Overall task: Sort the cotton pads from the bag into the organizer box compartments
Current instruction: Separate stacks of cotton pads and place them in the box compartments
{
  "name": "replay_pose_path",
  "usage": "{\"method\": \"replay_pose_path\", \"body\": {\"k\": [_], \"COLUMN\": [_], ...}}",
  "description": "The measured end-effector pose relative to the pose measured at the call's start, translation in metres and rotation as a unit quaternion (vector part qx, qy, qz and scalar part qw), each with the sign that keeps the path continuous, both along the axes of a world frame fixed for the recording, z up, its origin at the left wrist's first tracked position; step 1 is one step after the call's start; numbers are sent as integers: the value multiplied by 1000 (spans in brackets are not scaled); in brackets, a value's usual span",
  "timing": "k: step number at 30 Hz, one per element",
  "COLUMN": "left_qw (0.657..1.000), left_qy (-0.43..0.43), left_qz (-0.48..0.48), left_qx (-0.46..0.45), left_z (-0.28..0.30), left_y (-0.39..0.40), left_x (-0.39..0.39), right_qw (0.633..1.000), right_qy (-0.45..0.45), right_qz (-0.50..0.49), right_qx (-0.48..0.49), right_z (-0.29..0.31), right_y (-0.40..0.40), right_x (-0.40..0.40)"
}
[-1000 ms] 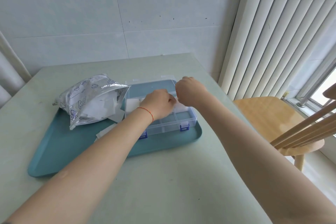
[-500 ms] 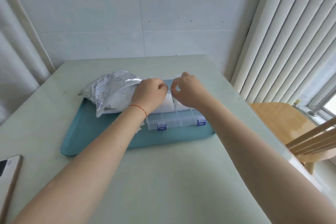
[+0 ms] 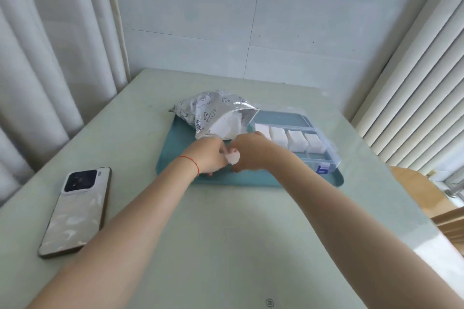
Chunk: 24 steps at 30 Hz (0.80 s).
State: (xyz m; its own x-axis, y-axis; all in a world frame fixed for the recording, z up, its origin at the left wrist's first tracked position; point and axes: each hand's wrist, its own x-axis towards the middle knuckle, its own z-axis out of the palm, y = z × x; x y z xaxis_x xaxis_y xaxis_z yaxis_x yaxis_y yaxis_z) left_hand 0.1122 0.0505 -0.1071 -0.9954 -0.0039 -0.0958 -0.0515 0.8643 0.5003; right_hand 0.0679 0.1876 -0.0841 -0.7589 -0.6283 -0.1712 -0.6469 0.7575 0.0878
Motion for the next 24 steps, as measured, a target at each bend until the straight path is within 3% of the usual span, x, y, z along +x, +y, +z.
{"method": "replay_pose_path", "body": {"k": [9,12,15,17,19,24], "left_qw": [998,997,994,975,935,870], "left_qy": [43,64,63,50,46,52], "left_qz": [23,32,42,59,87,91], "left_qx": [29,38,79,207,341,482], "left_z": [-15,-16,-17,-15,-10,7], "left_y": [-7,-8,-10,-10,-7,8], "left_x": [4,4,3,3,2,2], "right_qw": [997,995,983,960,929,795], "right_qy": [82,69,-3,-33,-46,-238], "right_qz": [-4,-36,-90,-121,-148,-183], "right_qx": [-10,-58,-160,-250,-337,-527], "right_z": [-11,-12,-9,1,12,16], "right_y": [-12,-10,-3,5,17,41], "right_x": [6,6,10,11,8,4]}}
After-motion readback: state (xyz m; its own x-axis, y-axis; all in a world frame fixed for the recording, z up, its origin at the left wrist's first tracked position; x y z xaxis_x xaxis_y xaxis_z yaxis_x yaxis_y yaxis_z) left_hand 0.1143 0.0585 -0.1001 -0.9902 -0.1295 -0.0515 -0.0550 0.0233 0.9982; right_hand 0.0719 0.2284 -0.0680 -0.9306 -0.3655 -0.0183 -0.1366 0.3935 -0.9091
